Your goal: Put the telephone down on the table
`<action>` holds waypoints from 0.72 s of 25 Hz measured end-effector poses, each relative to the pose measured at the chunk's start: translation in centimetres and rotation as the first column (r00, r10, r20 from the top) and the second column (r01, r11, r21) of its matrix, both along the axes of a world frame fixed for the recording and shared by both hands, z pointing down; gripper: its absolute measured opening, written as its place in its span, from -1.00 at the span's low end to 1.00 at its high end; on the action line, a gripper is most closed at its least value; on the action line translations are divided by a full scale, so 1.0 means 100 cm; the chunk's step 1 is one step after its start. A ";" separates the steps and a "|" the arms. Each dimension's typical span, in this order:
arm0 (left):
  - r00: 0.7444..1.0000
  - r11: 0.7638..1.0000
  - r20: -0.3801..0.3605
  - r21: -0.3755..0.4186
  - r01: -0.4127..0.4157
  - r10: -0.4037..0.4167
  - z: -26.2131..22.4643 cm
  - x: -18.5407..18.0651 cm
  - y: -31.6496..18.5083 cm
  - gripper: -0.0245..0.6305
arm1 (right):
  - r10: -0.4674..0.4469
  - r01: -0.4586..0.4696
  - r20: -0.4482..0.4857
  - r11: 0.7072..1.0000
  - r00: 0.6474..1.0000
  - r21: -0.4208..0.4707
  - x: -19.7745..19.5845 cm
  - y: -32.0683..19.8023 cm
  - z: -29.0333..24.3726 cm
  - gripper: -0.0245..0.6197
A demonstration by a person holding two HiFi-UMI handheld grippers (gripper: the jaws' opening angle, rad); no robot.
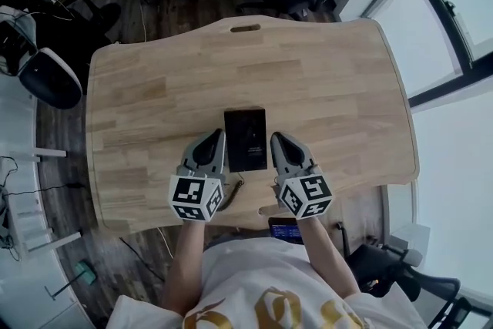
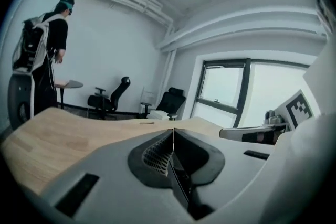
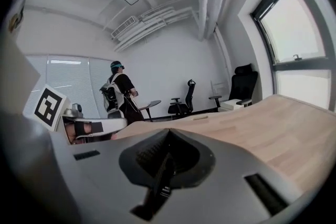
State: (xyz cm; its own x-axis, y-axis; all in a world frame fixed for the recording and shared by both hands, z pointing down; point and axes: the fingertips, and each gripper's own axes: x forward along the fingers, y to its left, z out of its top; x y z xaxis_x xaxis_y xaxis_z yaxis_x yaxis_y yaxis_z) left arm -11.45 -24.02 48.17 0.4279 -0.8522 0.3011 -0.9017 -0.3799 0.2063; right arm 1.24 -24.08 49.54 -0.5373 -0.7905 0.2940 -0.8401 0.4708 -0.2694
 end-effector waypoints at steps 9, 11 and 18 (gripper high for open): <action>0.994 1.000 -0.111 0.017 -0.008 0.010 -0.038 0.004 0.058 -0.90 | 0.057 -0.047 -0.074 0.991 0.996 0.129 0.004 0.056 -0.050 -0.89; 0.996 0.999 -0.090 0.035 -0.018 0.021 -0.042 0.007 0.070 -0.90 | 0.061 -0.050 -0.080 0.990 0.995 0.133 0.007 0.068 -0.053 -0.89; 0.996 0.997 -0.067 0.057 -0.046 0.050 -0.051 0.020 0.097 -0.90 | 0.058 -0.048 -0.066 0.989 0.996 0.139 0.015 0.098 -0.062 -0.89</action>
State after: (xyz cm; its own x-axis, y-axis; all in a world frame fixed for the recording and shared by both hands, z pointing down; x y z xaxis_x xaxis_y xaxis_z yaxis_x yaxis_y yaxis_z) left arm -9.46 -14.28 43.08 0.4866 -0.8448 0.2227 -0.8667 -0.4347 0.2447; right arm 2.73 -14.23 43.38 -0.4755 -0.8527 0.2161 -0.8793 0.4534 -0.1458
